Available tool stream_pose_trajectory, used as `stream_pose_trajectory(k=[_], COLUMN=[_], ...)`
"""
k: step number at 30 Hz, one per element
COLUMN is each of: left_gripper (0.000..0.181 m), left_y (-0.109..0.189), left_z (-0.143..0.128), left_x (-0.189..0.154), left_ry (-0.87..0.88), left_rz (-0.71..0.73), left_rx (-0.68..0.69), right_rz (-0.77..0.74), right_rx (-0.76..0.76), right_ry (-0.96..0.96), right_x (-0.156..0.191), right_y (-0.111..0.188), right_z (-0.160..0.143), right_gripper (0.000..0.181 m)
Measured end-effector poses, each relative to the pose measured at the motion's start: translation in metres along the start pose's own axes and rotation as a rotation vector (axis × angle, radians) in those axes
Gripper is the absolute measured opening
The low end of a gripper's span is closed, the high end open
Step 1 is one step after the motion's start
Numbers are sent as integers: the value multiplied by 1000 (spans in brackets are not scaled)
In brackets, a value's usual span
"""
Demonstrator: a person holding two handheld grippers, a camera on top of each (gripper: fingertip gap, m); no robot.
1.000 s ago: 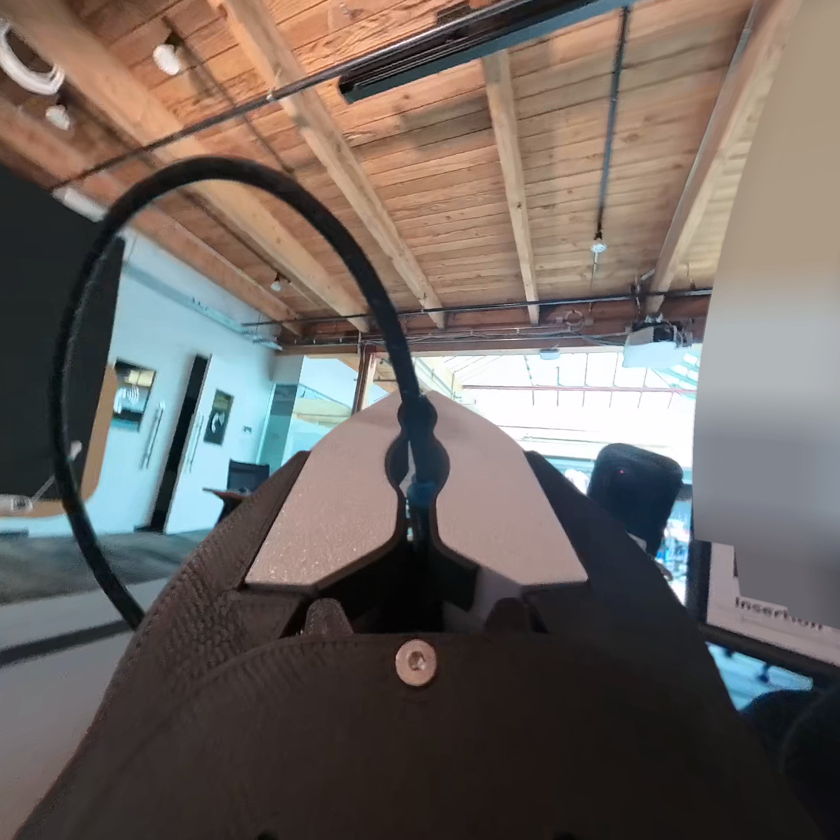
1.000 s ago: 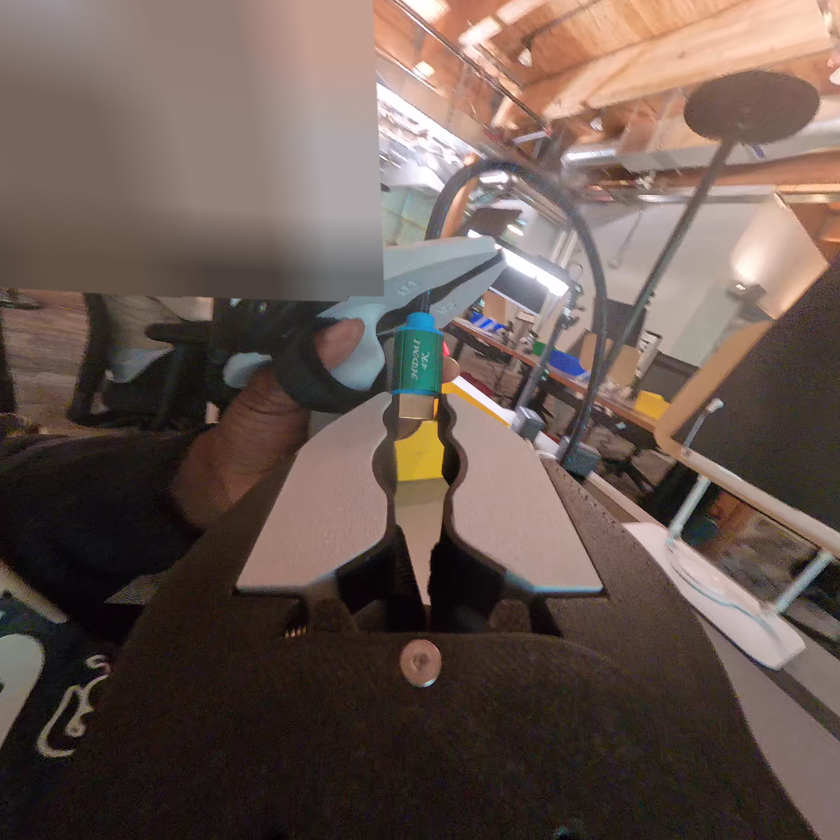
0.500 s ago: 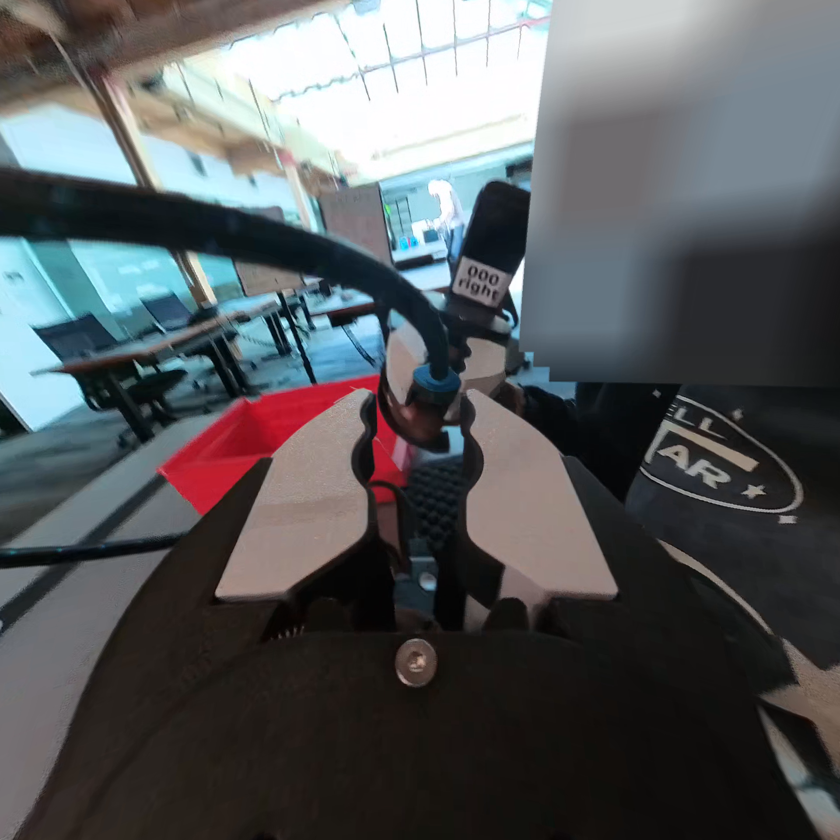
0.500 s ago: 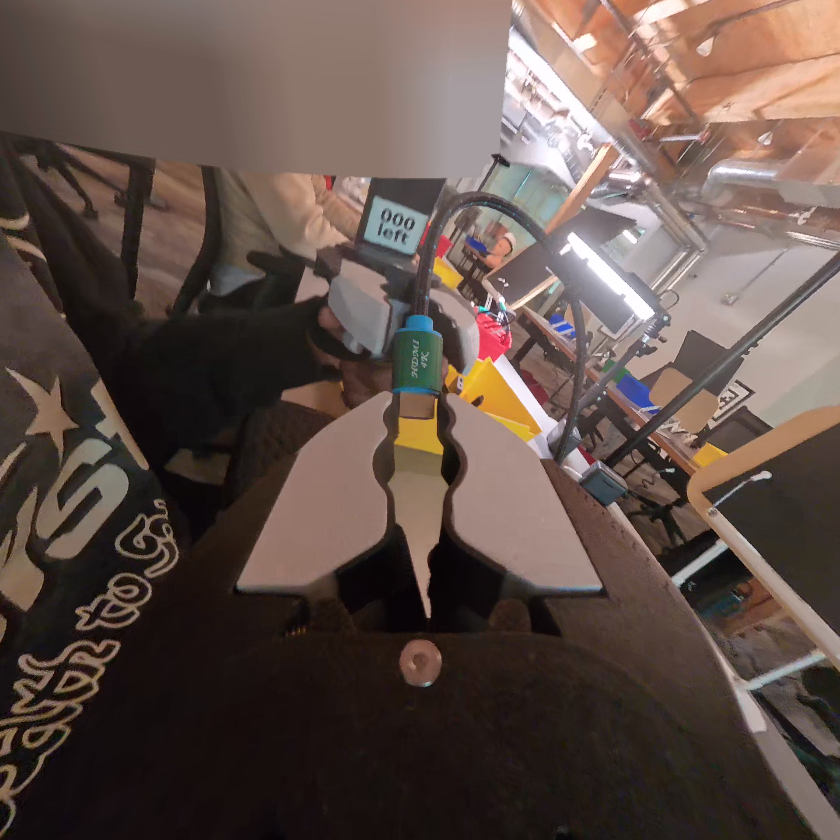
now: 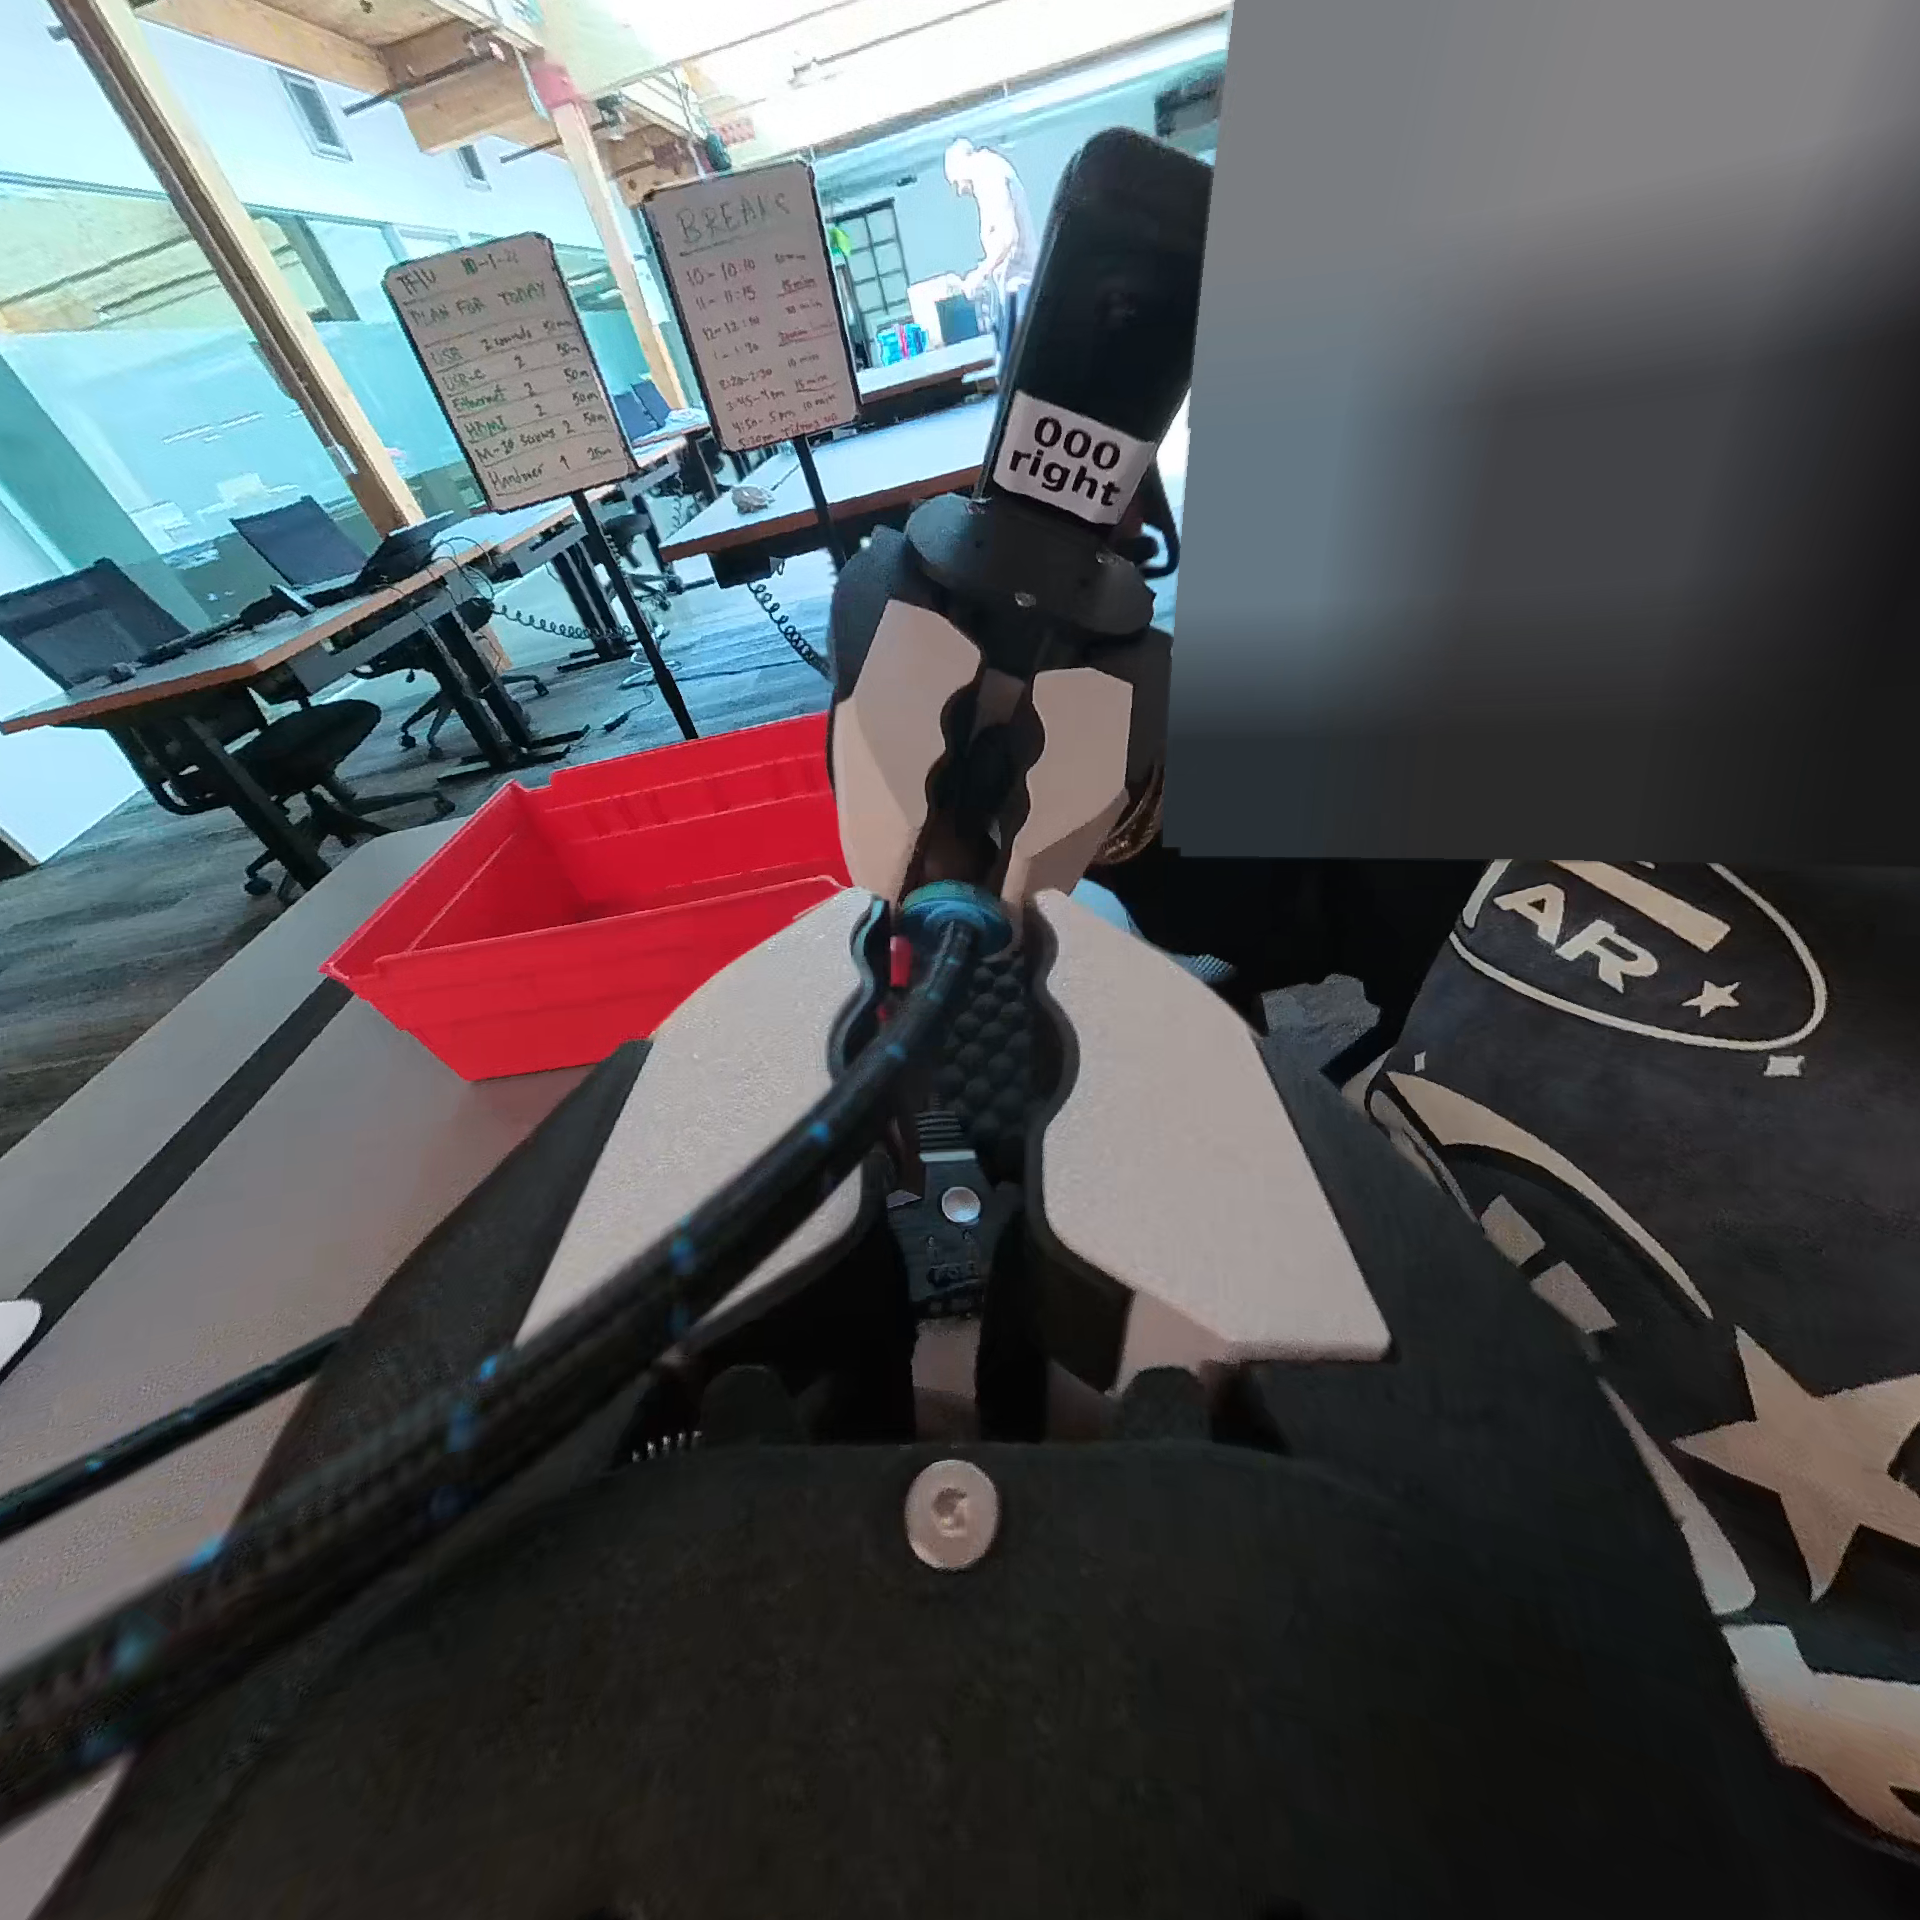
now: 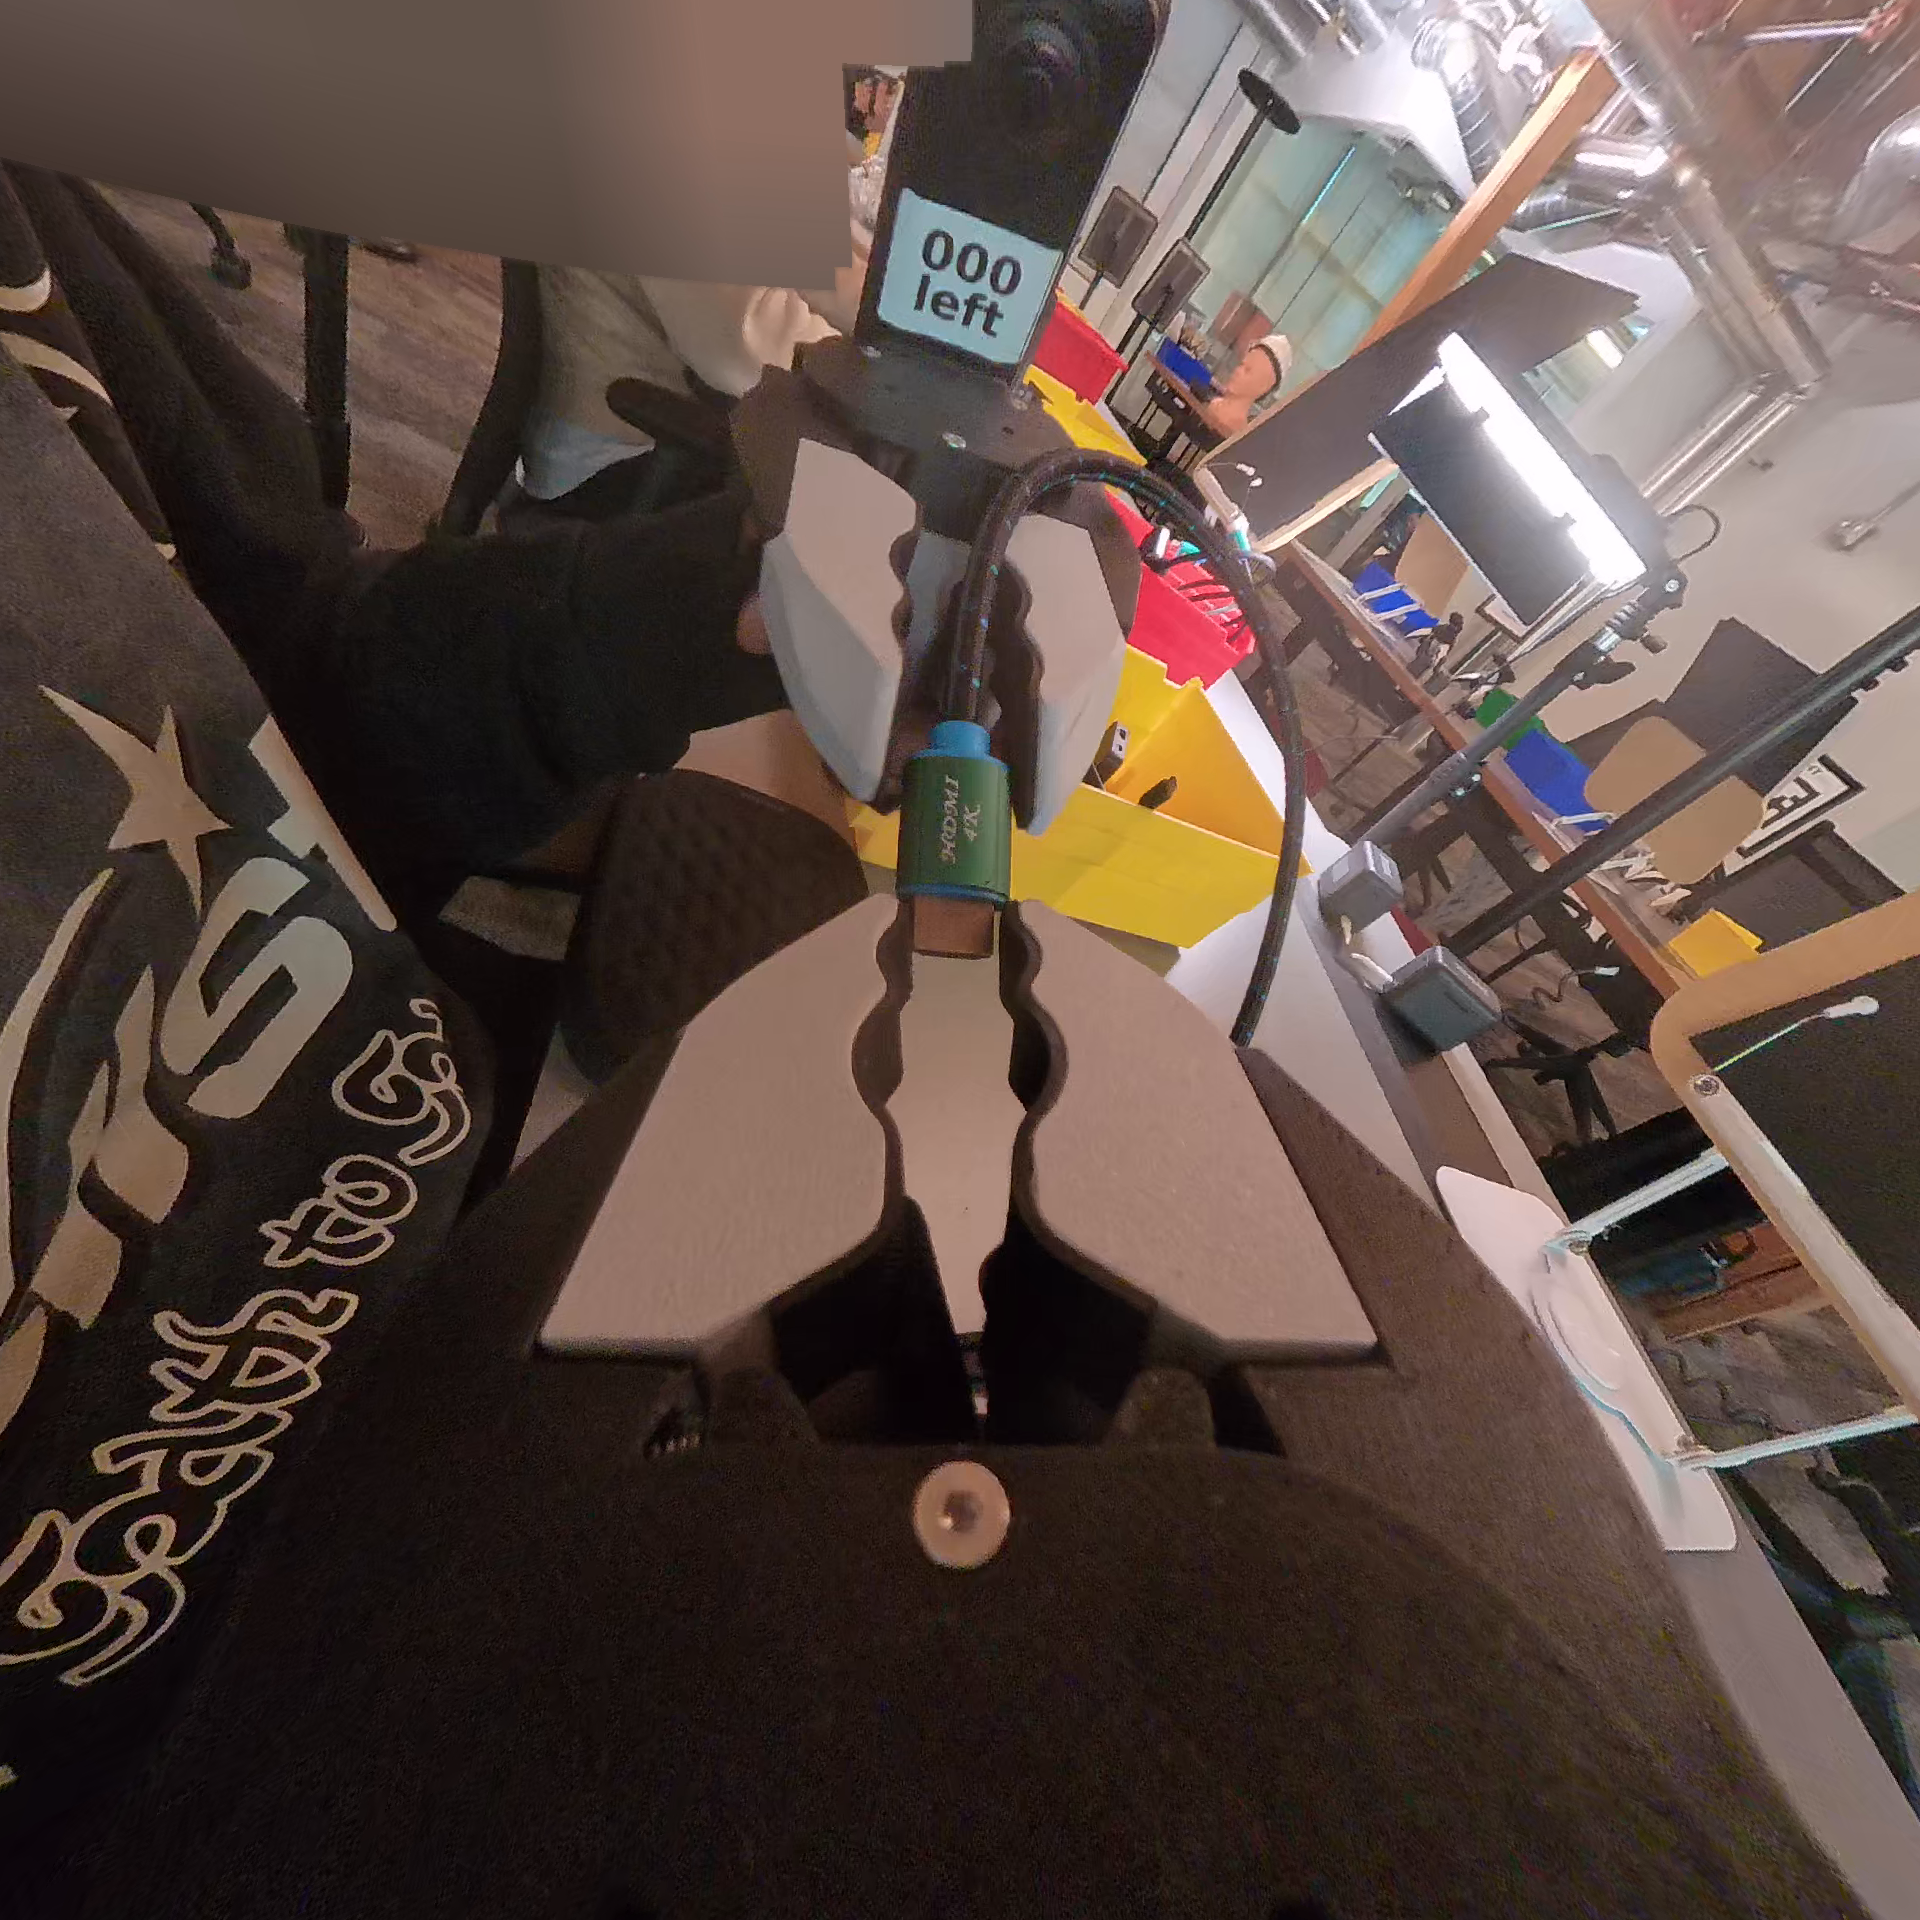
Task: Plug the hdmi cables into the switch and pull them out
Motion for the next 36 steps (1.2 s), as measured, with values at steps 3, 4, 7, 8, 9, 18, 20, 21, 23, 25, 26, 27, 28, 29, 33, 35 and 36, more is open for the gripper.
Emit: stream_pose_trajectory(k=[3, 4, 7, 8, 9, 18, 20, 21, 23, 25, 26, 27, 28, 29, 33, 35, 36], left_gripper=[24, 22, 21, 21, 22, 22, 22, 21, 21, 21, 21, 21, 21, 21, 21, 21, 21], left_y=[-3, -3, -4, -5, -6, -10, -10, -10, -10, -11, -11, -11, -12, -12, -12, -12, -11], left_z=[-1, -1, -1, -2, -3, -1, 1, 1, 2, 3, 3, 4, 3, 2, -13, -24, -30], left_x=[-4, -5, -4, -4, -3, -2, -4, -5, -6, -5, -5, -4, -3, -1, 1, 4, 6], left_ry=[-38, -44, -31, -32, -33, -28, -34, -40, -45, -47, -51, -54, -55, -55, -55, -55, -61], left_rz=[11, 14, 3, 5, 7, 35, 35, 37, 41, 45, 50, 58, 71, 96, 179, 232, 251], left_rx=[46, 45, 41, 44, 48, 12, 5, 3, 1, -9, -21, -32, -41, -53, -114, -156, -183], right_rz=[16, 22, 28, 30, 33, 12, 9, 7, 5, -2, -7, -10, -9, -5, 172, 344, 385], right_rx=[3, 2, 9, 17, 21, 6, 4, 3, 1, -9, -22, -29, -22, -8, 148, 309, 409], right_ry=[-5, -8, -12, -12, -17, -32, -27, -25, -22, -32, -37, -44, -58, -73, -151, -196, -222], right_x=[2, 2, 2, 2, 2, -1, 0, 0, 0, -1, -2, -4, -6, -8, -7, 5, 10], right_y=[0, 0, 1, 1, 0, 4, 5, 5, 6, 6, 7, 8, 9, 12, 24, 25, 22], right_z=[1, 1, 1, 0, 0, 0, 2, 3, 4, 4, 4, 3, 1, -1, -20, -41, -54], right_gripper=[16, 16, 16, 16, 16, 15, 14, 14, 14, 15, 15, 15, 15, 18, 37, 56, 66])
Point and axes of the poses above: each gripper's, where its closed fingertips meet, y back along the fingers, z out of its top, x = y × z across the jaws, the point moved 9 cm from there along y, back along the fingers, and after that the axes turned 7 degrees about y, right-handed, at the moved point
